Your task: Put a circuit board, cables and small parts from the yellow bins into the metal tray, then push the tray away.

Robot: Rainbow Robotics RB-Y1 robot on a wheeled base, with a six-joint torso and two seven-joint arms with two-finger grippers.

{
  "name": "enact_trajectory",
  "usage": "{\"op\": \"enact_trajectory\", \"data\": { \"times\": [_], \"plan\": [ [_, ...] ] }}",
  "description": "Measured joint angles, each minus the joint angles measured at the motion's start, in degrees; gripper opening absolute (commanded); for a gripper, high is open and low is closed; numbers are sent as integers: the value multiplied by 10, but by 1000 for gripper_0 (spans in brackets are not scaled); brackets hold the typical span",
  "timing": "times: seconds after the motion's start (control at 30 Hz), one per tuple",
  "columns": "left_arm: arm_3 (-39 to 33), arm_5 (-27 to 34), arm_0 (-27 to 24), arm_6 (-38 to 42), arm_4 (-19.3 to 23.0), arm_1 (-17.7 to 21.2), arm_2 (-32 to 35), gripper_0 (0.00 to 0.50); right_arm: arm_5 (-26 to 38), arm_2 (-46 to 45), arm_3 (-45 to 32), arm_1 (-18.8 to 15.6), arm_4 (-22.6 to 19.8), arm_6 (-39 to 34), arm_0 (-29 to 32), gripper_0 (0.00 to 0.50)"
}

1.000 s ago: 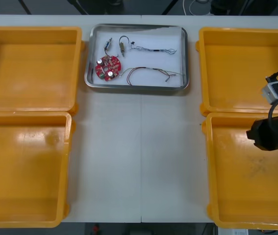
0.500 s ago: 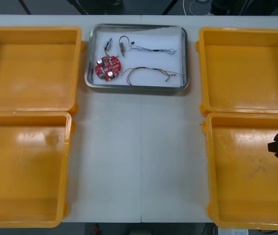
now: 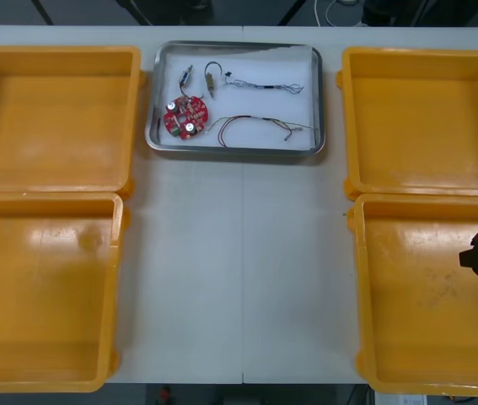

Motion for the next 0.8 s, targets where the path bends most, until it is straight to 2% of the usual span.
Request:
{"op": "enact_trajectory", "data": {
  "times": [0.8],
  "plan": [
    [0,0,0,0,0,0,0,500,0,0,1,0,-4,0,0,500]
  ]
}}
